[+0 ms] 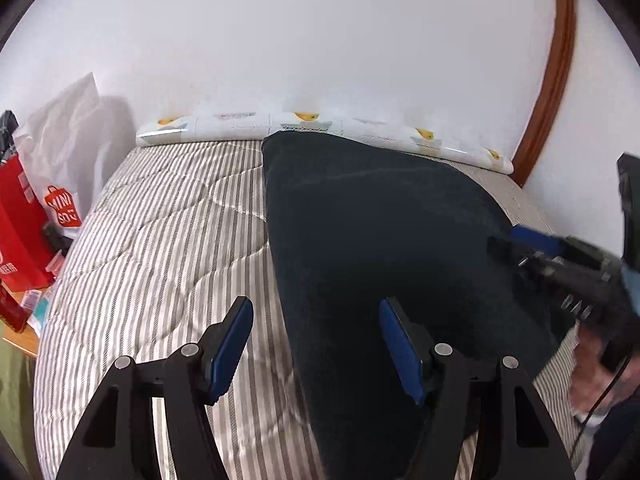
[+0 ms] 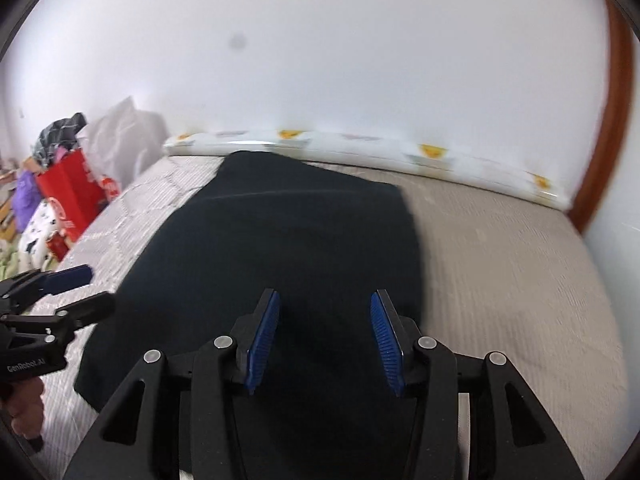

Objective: Fold small clothes

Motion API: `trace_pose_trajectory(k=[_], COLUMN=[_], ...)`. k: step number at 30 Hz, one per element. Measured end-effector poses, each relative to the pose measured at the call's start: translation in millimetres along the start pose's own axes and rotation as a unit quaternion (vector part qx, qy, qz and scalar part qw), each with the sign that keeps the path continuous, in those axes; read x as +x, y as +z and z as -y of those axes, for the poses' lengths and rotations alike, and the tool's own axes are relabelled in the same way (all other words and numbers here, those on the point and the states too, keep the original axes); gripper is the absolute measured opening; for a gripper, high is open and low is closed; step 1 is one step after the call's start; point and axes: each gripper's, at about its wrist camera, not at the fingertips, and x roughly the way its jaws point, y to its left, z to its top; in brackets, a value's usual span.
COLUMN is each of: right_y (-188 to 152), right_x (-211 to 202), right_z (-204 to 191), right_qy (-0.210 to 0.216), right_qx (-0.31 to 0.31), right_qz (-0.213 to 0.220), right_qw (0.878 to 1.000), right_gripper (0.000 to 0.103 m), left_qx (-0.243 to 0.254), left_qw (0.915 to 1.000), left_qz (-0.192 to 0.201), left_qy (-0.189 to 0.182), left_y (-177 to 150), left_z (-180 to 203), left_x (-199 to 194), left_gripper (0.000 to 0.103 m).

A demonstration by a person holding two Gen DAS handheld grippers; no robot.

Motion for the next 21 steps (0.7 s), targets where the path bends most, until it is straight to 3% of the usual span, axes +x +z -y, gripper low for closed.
trace_pose_trajectory(k=[4,6,13,18,21], right_y=[-6,-13,-13,-19,-25], right_x=[42,49,43,24,8], right_z=[-12,-16,-12,6,12], right_qy=[0.004,-0.004,0.001,0.030,0.019], right_qx=[-0.018,-0.037,-0.019,0.032,0.042], right_qz=[-0.044,-0.038,-0.039,-0.041,-0.034], right_qw=[0.999,0.999,0.999,0.998,0.998], right_gripper=[0.045,0.045,0.046,0.047,0.048], left_qx=[-0.012,-0.014,-0.004,0.001,-0.002], left_qw=[0.9998,0.9996,0.9997,0.9996,0.9994], left_qz=[-0.012,-0.021,-0.024,-0.028,-0.035], left_qy=[-0.005,-0.015,0.000,0.003,0.005], left_y=[6,6,-4,-14,-19], left_z=[-5,-5,1,1,1], left_x=[14,21,29,24,16], left_gripper=[0.063,0.064,0.064,0.065,0.065])
